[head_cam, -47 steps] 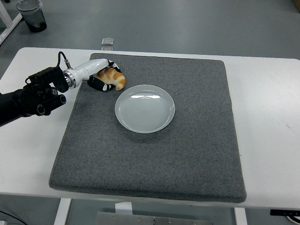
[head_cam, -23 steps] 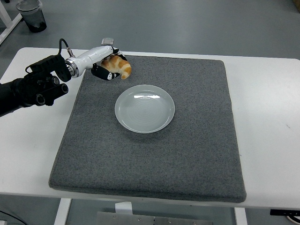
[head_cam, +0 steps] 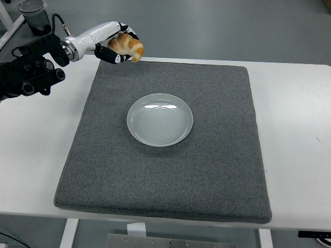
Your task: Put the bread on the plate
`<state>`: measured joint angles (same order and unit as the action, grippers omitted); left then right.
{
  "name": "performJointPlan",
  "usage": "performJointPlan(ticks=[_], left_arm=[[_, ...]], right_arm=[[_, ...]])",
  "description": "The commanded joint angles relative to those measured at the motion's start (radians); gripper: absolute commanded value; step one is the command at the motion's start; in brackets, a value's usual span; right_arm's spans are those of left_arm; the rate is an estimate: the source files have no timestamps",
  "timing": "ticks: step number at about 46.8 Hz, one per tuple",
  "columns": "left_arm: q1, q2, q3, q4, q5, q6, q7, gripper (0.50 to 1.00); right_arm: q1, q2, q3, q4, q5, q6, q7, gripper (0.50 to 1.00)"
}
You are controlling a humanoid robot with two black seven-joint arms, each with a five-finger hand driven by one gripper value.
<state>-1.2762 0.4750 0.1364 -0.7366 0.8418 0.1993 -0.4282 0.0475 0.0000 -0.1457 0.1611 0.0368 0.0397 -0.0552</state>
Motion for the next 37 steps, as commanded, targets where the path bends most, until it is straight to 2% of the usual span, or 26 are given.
performJointPlan(ticks=[1, 25, 37], left_arm=[[-0.020, 0.005, 0.000, -0.007, 0.000, -0.001, 0.000, 0.500], [-0.126, 0.005, -0.004, -0.112, 0.000, -0.006, 0.009, 0.500], [-0.163, 0.002, -0.003, -0.207, 0.006, -0.006, 0.009, 0.500]], right_arm=[[0.000, 0.000, 0.000, 0.000, 0.000, 0.000, 0.000, 0.932], [0.000, 0.000, 0.000, 0.000, 0.000, 0.000, 0.000, 0.932], [0.000, 0.000, 0.002, 0.000, 0.000, 0.000, 0.000, 0.930]])
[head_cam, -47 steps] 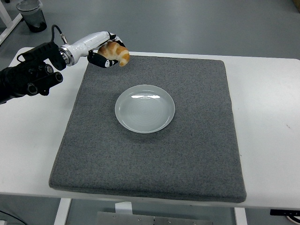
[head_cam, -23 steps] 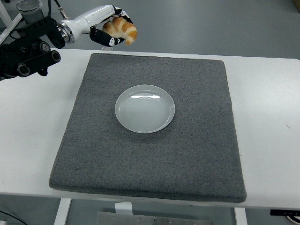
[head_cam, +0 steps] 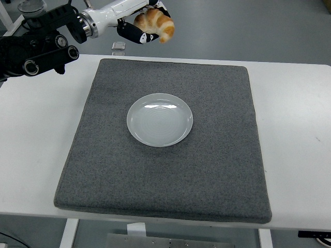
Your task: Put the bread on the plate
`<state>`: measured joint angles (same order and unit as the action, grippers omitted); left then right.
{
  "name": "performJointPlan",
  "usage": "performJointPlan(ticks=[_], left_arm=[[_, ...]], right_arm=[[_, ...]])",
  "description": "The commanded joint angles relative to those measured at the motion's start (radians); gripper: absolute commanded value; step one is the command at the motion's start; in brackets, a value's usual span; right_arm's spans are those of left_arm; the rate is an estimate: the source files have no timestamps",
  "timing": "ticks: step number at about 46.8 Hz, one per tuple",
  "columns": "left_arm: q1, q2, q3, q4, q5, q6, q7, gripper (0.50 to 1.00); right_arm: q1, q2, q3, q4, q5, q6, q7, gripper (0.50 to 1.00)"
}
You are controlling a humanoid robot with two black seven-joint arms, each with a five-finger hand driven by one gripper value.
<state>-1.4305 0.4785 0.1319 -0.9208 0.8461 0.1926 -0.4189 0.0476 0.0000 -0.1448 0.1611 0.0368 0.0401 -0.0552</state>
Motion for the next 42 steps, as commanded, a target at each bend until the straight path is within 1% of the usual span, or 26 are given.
performJointPlan(ticks=[1, 15, 20, 34, 42], left_arm=[[-0.011, -0.001, 0.003, -0.030, 0.002, -0.001, 0.000, 0.500], [-0.010, -0.009, 0.014, -0.121, 0.034, -0.001, -0.003, 0.500], [0.001, -0.023, 0.015, -0.156, 0.067, 0.005, -0.003, 0.500], [0.096, -0.090, 0.038, -0.153, 0.157, 0.021, -0.003, 0.500], [0.143, -0.123, 0.040, -0.139, 0.182, 0.044, -0.003, 0.500]], right_arm=[[0.000, 0.000, 0.001, 0.000, 0.000, 0.000, 0.000, 0.930], [0.000, 0.000, -0.001, 0.000, 0.000, 0.000, 0.000, 0.932], [0.000, 0.000, 0.001, 0.000, 0.000, 0.000, 0.000, 0.932], [0.000, 0.000, 0.001, 0.000, 0.000, 0.000, 0.000, 0.932], [0.000, 0.000, 0.001, 0.000, 0.000, 0.000, 0.000, 0.930]])
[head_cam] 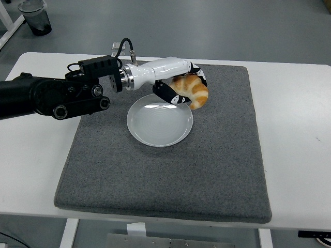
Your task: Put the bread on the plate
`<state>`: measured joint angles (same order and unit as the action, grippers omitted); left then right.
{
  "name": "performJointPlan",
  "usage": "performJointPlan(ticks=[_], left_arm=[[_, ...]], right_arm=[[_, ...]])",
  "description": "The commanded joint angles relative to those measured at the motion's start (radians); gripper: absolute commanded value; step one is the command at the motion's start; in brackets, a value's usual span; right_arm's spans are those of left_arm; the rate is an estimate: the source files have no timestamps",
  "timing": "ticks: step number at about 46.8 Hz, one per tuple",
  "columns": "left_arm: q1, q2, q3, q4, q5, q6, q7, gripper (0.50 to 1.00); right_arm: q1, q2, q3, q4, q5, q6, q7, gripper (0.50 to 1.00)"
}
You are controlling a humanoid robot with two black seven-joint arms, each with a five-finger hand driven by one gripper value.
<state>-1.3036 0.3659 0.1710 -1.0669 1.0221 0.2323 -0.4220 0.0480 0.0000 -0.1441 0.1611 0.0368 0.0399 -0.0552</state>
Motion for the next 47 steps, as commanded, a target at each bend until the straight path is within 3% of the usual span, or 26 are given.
performJointPlan(ticks=[1, 13, 30, 47], left_arm=[[0.021, -0.010, 0.002, 0.008, 0.007, 0.005, 0.000, 0.500], [0.089, -0.048, 0.004, 0.082, 0.090, 0.009, -0.001, 0.500], [0.135, -0.050, 0.004, 0.119, 0.148, 0.010, -0.001, 0.500], [0.139, 0.008, 0.025, 0.081, 0.180, 0.009, -0.009, 0.500]], right_arm=[[0.000, 0.000, 0.000, 0.000, 0.000, 0.000, 0.000, 0.932], [0.000, 0.000, 0.000, 0.000, 0.000, 0.000, 0.000, 0.930], [0.000, 0.000, 0.000, 0.000, 0.000, 0.000, 0.000, 0.930], [0.001, 0.000, 0.000, 0.000, 0.000, 0.000, 0.000, 0.932]])
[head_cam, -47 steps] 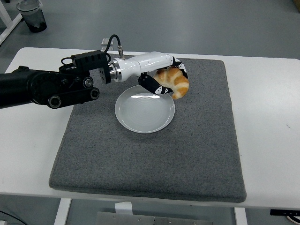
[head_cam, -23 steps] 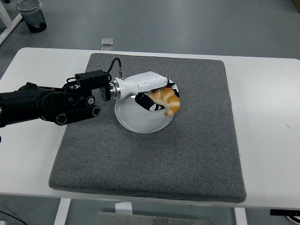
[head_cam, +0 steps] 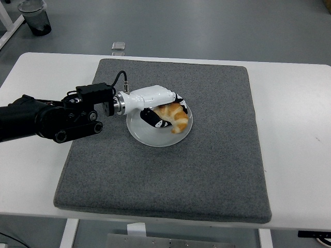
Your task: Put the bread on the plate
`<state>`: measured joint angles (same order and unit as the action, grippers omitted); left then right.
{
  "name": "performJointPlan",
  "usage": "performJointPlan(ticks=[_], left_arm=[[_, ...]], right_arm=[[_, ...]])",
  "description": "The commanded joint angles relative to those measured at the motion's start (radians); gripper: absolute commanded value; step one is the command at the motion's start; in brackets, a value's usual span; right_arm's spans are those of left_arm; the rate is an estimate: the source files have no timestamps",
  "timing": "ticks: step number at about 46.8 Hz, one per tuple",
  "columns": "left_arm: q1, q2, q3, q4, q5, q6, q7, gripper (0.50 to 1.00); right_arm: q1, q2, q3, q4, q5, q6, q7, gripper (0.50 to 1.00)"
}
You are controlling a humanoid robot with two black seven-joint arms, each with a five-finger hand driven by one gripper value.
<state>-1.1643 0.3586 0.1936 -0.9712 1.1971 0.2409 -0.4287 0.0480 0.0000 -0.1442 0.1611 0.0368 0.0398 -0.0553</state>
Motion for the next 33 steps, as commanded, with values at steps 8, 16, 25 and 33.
performJointPlan(ticks=[8, 16, 25, 33], left_arm=[[-0.003, 0.080, 0.003, -0.084, 0.018, 0.000, -0.007, 0.500], [-0.001, 0.108, 0.001, -0.087, 0.052, 0.000, -0.007, 0.500], [0.000, 0.115, 0.003, -0.084, 0.053, 0.009, -0.007, 0.500], [0.002, 0.108, 0.006, -0.077, 0.053, 0.009, -0.007, 0.500]], right_arm=[[0.001, 0.000, 0.000, 0.000, 0.000, 0.000, 0.000, 0.932], [0.000, 0.000, 0.000, 0.000, 0.000, 0.000, 0.000, 0.932], [0.000, 0.000, 0.000, 0.000, 0.000, 0.000, 0.000, 0.932], [0.001, 0.000, 0.000, 0.000, 0.000, 0.000, 0.000, 0.932]])
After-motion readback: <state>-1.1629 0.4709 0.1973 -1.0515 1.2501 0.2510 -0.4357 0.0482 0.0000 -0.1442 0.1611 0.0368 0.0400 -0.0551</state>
